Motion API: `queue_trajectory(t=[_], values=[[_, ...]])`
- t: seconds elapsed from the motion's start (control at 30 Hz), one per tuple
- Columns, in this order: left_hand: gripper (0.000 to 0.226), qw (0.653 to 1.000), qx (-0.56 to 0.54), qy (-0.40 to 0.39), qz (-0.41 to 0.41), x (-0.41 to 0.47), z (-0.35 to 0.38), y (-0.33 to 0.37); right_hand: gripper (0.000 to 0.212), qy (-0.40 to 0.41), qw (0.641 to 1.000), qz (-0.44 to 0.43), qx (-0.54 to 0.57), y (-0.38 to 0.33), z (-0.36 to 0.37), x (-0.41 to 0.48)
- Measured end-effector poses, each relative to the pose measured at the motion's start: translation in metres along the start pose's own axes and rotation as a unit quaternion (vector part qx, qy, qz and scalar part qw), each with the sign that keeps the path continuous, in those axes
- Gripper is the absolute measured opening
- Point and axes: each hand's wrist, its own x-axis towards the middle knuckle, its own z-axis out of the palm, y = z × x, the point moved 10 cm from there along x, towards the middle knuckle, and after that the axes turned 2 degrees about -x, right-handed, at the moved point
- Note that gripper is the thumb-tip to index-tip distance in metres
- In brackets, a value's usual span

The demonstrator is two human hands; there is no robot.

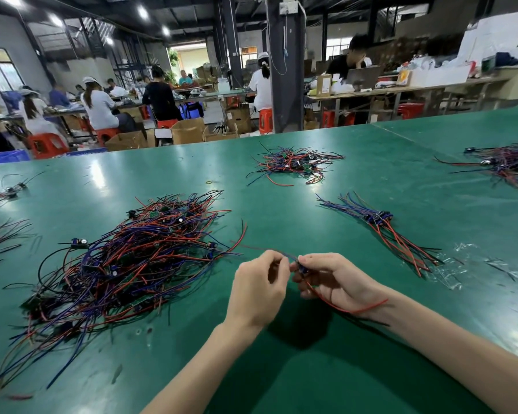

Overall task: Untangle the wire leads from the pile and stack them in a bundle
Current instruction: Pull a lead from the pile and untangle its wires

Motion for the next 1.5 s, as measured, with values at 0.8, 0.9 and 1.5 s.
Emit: queue_trajectory(t=[0.8, 0.9, 1.5], values=[[0.008, 0.850, -0.432, -0.040, -0.298, -0.011, 0.034, -0.047, 0.028, -0.009, 0.988, -0.021, -0.154, -0.001, 0.016, -0.012], [0.015, 0.877, -0.395, -0.005, -0.274, -0.010, 0.027, -0.047, 0.031, 0.013, 0.984, -0.030, -0.176, -0.002, 0.012, -0.013], [0.024, 0.860, -0.399, -0.001, -0.319, -0.009, 0.023, -0.052, 0.031, 0.025, 0.971, -0.037, -0.234, -0.005, 0.011, -0.014]])
